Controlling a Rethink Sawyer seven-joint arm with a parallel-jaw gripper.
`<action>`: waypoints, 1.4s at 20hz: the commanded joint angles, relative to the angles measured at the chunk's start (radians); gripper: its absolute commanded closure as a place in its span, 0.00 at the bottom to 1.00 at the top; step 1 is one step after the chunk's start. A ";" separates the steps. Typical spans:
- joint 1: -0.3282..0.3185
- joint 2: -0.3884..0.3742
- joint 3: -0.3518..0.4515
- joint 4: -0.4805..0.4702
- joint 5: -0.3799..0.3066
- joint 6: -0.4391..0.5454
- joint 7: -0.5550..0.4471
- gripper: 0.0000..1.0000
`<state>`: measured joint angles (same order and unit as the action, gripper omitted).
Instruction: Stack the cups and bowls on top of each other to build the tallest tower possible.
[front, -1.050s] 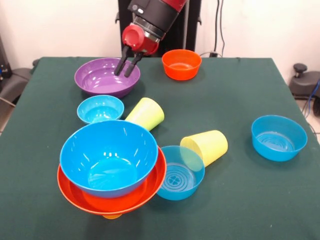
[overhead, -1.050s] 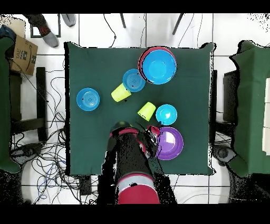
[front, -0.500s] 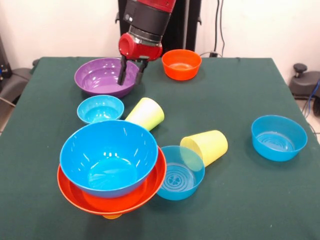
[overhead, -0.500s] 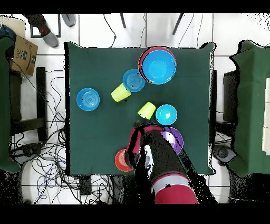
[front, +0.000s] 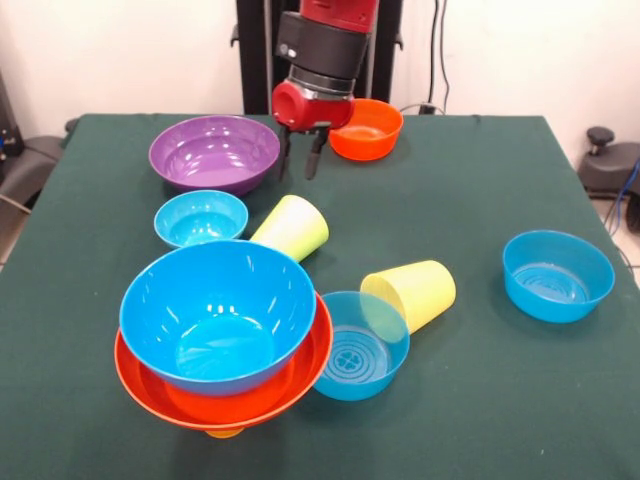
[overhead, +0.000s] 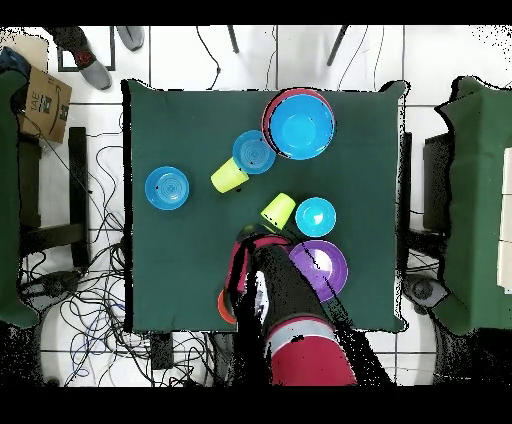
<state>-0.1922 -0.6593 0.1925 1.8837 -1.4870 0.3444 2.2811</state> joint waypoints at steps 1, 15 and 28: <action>0.036 0.043 0.091 -0.064 0.039 -0.078 0.016 0.00; 0.209 0.178 0.011 -0.179 -0.394 0.026 0.478 0.00; 0.233 0.252 -0.063 -0.248 -0.371 0.210 0.250 0.00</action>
<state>0.0198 -0.4627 0.1362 1.7598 -1.9114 0.4603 2.6264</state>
